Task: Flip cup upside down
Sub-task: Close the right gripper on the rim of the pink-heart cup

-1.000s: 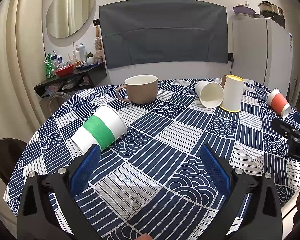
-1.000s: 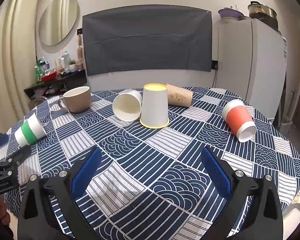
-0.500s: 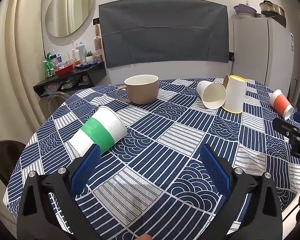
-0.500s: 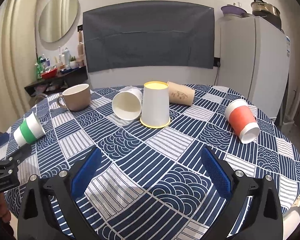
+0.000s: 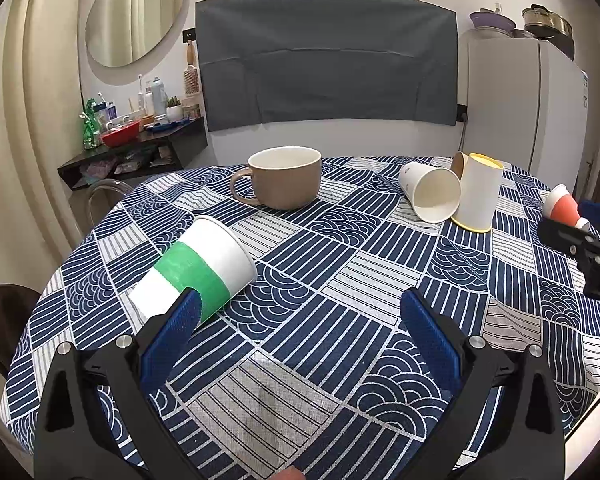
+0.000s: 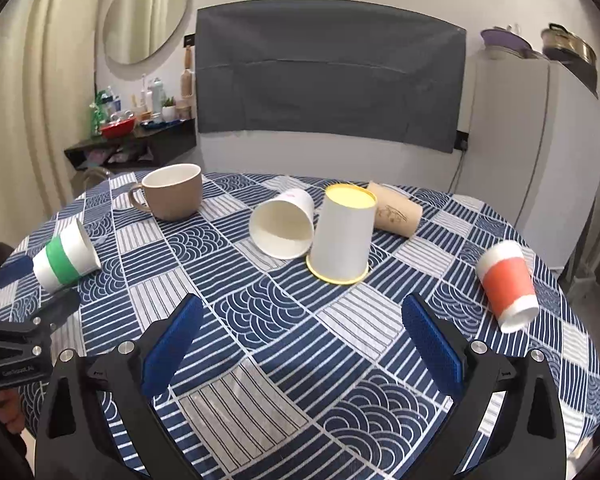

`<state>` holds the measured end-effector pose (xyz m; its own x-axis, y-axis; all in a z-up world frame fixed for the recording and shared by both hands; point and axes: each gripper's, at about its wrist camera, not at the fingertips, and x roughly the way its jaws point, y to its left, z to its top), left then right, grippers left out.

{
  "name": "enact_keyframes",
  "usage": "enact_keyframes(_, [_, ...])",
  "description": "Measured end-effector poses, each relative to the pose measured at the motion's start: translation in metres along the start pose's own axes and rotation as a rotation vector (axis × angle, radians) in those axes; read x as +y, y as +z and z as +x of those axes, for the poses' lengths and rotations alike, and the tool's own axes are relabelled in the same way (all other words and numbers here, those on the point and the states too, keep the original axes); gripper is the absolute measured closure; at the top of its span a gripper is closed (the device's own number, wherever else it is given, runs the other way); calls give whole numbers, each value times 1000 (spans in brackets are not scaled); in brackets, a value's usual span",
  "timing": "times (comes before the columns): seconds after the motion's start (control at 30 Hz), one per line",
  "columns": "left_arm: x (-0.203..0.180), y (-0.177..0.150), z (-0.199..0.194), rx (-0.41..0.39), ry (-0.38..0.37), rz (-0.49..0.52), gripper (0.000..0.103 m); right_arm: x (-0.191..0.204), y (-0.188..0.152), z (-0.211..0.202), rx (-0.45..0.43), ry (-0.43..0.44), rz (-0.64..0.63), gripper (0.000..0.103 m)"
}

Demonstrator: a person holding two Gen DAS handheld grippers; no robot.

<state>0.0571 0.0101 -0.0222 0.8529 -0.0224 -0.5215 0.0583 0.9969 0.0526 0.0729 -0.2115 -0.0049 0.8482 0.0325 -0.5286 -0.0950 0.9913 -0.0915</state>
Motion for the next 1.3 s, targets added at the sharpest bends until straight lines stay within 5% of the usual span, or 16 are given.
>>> enact_keyframes(0.13, [4, 1, 8, 32, -72, -4, 6, 13, 17, 8, -2, -23, -97, 7])
enact_keyframes(0.33, [2, -1, 14, 34, -49, 62, 6, 28, 40, 30, 19, 24, -205, 8])
enact_keyframes(0.67, [14, 0, 29, 92, -99, 29, 6, 49, 61, 89, 99, -33, -413, 8])
enact_keyframes(1.17, [20, -3, 43, 162, -147, -15, 6, 71, 54, 164, 158, -277, -818, 10])
enact_keyframes(1.2, [20, -3, 43, 164, -149, -14, 6, 71, 53, 167, 161, -286, -829, 13])
enact_keyframes(1.27, [19, -3, 44, 167, -148, -11, 6, 70, 53, 174, 179, -299, -844, 45])
enact_keyframes(1.3, [19, -3, 44, 168, -149, -11, 6, 69, 52, 179, 196, -299, -849, 45])
